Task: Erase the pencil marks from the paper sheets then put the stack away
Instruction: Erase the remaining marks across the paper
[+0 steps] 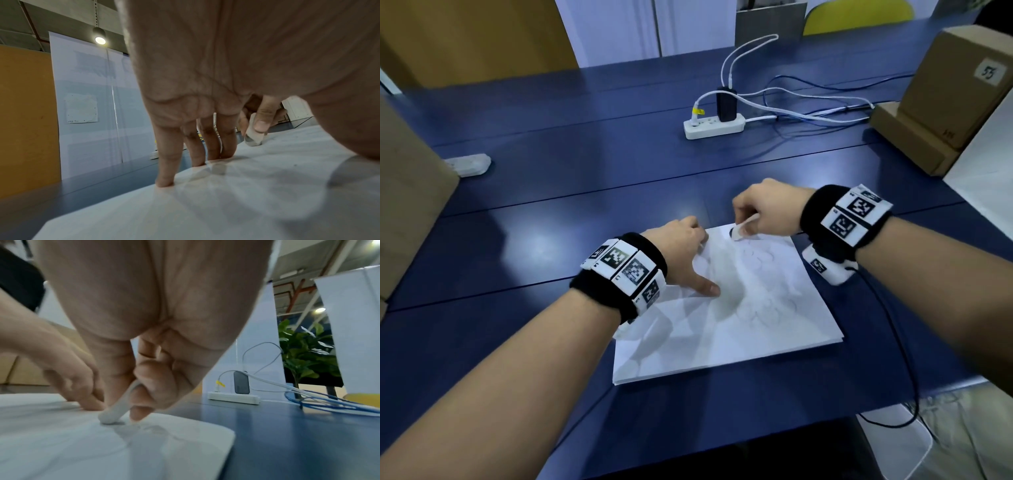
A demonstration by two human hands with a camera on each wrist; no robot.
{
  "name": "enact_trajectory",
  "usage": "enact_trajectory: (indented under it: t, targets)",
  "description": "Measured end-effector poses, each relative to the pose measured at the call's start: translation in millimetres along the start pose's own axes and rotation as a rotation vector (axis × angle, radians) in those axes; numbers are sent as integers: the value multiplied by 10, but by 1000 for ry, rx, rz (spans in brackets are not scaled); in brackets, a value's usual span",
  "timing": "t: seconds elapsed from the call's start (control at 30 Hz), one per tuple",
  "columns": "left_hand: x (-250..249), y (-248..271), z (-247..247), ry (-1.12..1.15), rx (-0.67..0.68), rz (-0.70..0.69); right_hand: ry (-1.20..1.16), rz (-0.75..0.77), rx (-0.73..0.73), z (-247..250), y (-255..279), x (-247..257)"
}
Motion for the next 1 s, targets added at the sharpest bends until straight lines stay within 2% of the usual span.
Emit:
enact_trajectory:
  t: [0.03, 0.13, 0.17, 0.2, 0.3, 0.37, 0.43, 0.53, 0.57, 0.63, 0.73, 0.8, 0.9, 0.93, 1.0]
  targets:
    - [-1, 1, -1, 0, 1, 0, -24, 11, 51, -46, 50, 25]
    - [-13, -11, 1, -19, 7, -8, -51, 94, 332, -308, 333, 230]
    - [-20, -15, 1, -21, 8, -11, -41, 109, 357, -338, 366, 269]
    - [-29, -19, 5, -18, 8, -14, -20, 113, 316, -305, 320, 263]
    - [-34, -20, 17, -10, 7, -16, 60, 43, 44, -37, 27, 89]
    - [-28, -15, 13, -13, 7, -12, 54, 19, -21, 22, -6, 10]
    - [-24, -16, 4, -19, 11, -12, 24, 54, 59, -52, 95, 37]
    - [-23, -32, 3, -16, 21, -11, -28, 95, 271, -224, 298, 164]
    - [-28, -38, 1, -16, 24, -12, -22, 98, 285, -237, 298, 168]
    - [-21, -43, 5, -18, 22, -11, 23, 93, 180, -144, 147, 121]
    - [-9, -34, 0, -16, 25, -3, 67, 3, -11, 35, -39, -52]
    - [-11, -30, -4, -27, 29, -1, 35, 20, 21, -12, 27, -48]
    - [-6, -39, -9, -37, 29, 1, -29, 98, 270, -265, 310, 137]
    - [-7, -40, -3, -40, 28, 0, -35, 110, 314, -310, 360, 186]
    - [-23, -40, 8, -41, 24, -5, 5, 109, 218, -243, 250, 175]
Point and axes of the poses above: each hand's wrist, its own y-axis away from the middle knuckle, its own z-axis out of the back of the hand, x = y × z, the point moved 10 cm from there along -y, towards the middle knuckle, and after that the axes turned 14 degrees about -x, right-handed, at the moved point
